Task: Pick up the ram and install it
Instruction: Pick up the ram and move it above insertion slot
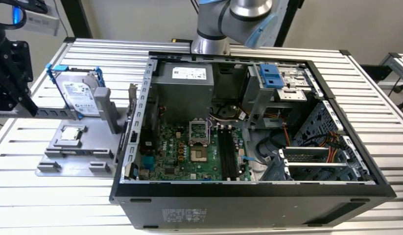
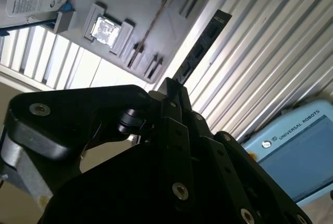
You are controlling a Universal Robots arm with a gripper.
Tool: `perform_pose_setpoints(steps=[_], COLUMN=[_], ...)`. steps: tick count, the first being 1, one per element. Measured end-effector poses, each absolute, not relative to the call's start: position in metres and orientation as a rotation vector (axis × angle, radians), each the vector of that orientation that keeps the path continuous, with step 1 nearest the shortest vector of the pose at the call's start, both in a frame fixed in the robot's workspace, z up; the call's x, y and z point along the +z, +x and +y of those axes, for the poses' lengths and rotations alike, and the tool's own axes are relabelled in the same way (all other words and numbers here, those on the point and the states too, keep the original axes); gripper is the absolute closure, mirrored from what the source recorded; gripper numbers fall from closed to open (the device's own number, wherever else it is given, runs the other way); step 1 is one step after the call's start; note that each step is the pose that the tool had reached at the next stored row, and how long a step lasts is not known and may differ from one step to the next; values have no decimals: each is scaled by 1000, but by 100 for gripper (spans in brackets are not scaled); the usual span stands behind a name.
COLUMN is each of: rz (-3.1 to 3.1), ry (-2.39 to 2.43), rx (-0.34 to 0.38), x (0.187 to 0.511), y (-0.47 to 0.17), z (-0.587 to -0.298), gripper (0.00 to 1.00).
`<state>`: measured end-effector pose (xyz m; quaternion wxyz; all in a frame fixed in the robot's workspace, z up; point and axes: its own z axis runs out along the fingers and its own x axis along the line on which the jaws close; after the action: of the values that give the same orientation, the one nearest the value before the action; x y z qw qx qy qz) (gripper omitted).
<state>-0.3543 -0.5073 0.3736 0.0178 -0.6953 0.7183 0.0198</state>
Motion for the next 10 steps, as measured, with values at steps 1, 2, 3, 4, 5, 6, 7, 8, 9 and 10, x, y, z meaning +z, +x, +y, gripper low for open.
perform_pose_setpoints(steps=[1, 2, 3, 4, 5, 6, 7, 8, 9, 10], rz=[2231, 2231, 2231, 2231, 2231, 2231, 2231, 2231, 2231, 2231], ry=[-2160, -2160, -2160, -2160, -2160, -2160, -2160, -2160, -2160, -2160], rx=[62, 62, 62, 61, 61, 61, 61, 61, 61, 61], x=[375, 377, 379, 379, 379, 379, 379, 379, 380, 380], y=[-354, -354, -354, -354, -354, -354, -354, -354, -354, -353], z=[-507, -507, -507, -507, -507, -507, -507, -507, -507, -507], gripper=[100, 100, 100, 100, 100, 100, 100, 100, 100, 100])
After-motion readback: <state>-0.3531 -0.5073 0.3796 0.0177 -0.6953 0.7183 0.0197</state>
